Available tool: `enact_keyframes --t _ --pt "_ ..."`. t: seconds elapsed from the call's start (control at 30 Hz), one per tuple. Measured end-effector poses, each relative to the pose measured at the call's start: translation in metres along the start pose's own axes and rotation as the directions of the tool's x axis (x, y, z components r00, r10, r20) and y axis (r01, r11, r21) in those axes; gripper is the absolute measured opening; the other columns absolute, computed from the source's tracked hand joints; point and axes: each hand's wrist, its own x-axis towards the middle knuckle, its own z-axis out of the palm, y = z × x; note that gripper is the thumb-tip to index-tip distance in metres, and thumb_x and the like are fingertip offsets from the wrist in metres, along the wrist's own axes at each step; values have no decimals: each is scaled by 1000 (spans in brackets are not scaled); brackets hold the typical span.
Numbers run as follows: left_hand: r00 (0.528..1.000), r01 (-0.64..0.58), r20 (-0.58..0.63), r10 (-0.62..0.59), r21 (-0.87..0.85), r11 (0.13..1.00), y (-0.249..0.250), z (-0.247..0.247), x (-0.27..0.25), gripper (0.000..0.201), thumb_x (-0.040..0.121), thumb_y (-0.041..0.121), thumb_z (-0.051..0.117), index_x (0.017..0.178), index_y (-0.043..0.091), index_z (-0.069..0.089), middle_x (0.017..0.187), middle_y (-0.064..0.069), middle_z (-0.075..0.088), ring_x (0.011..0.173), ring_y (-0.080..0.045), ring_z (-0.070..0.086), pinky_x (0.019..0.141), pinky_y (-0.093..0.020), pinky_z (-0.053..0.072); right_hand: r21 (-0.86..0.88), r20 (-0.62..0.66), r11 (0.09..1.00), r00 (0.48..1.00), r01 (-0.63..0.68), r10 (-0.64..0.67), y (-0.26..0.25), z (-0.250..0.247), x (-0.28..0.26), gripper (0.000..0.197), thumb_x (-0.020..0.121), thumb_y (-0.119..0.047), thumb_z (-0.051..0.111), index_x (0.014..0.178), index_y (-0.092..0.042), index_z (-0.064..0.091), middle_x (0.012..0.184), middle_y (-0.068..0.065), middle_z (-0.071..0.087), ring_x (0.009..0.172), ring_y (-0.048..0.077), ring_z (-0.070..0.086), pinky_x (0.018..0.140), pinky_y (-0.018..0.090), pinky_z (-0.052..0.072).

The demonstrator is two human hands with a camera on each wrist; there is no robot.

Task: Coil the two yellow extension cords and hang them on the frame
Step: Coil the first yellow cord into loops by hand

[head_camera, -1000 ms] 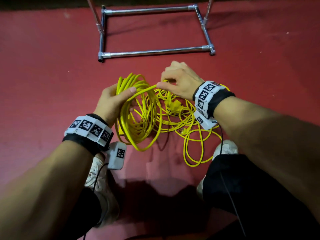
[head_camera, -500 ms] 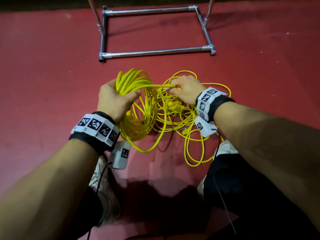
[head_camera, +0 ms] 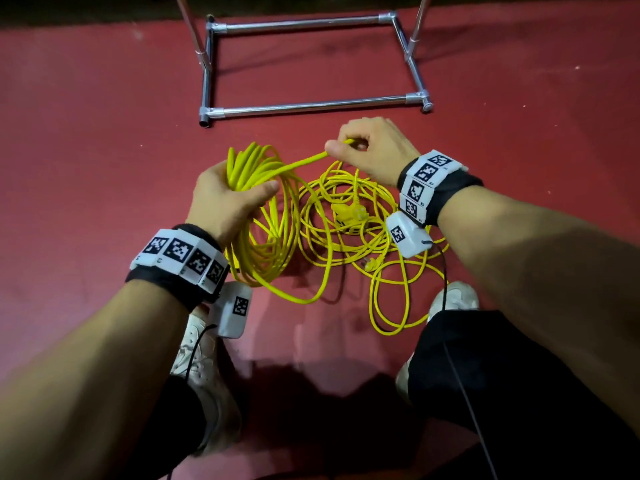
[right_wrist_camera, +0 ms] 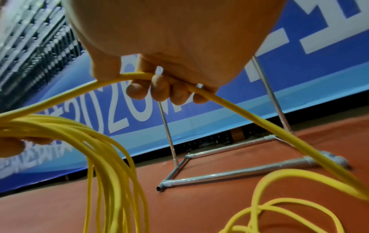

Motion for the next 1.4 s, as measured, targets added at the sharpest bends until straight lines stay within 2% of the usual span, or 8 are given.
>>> enact_keyframes --t 0.27,0.4,0.53,0.67,0.8,0.97,1.27,1.4 --pt "997 -19 71 16 33 999 7 15 -11 17 86 22 78 81 19 62 48 8 58 40 -9 48 43 -21 40 -174 125 957 970 230 -211 -33 10 8 49 83 -73 47 83 -28 65 77 -6 59 78 10 49 77 32 35" --pt "999 -39 17 39 19 999 10 14 -11 18 86 21 77 78 19 61 48 7 54 41 -12 44 42 -23 37 -147 166 988 986 53 -28 -10 10 -2 39 82 -62 67 77 -24 59 58 -5 51 57 11 47 63 32 41" --pt "992 -25 -125 16 -74 997 15 0 -1 23 81 25 77 72 16 58 55 -3 51 44 -18 42 43 -25 36 -202 157 958 958 -205 238 38 6 -28 50 98 -52 52 71 -11 61 51 -1 49 55 23 49 62 32 33" --pt "967 -42 -254 26 -60 997 20 -7 9 25 76 32 76 67 18 58 56 -4 55 44 -18 47 45 -26 39 -68 61 939 938 -337 341 45 18 -33 53 98 -56 41 71 -11 51 56 0 54 61 25 53 66 43 48" --pt "930 -66 -363 55 -18 998 24 -11 15 22 73 35 76 68 19 62 56 -1 58 45 -15 50 47 -26 41 -389 87 895 958 -219 272 12 26 -28 46 105 -46 26 100 -16 61 100 19 66 94 43 57 75 42 39" --pt "927 -65 -372 53 -21 998 20 -14 15 17 69 31 74 73 18 63 58 0 59 44 -13 52 48 -25 43 -611 222 785 974 102 46 -34 48 -27 43 102 -35 32 96 -13 69 98 17 70 92 43 65 70 41 46" --pt "979 -77 -182 90 76 994 8 -7 11 17 74 31 73 84 20 65 68 6 66 62 -13 62 66 -33 56 -81 101 885 887 459 -451 -80 54 -22 30 72 -28 49 76 -16 76 73 -1 57 63 19 51 60 29 44" --pt "990 -130 -42 131 41 991 8 -3 3 21 83 22 75 71 20 57 59 14 55 57 -2 43 55 -20 42 228 43 892 911 390 -409 -95 43 -17 22 71 -6 60 91 -7 69 77 -1 64 60 8 47 64 22 42"
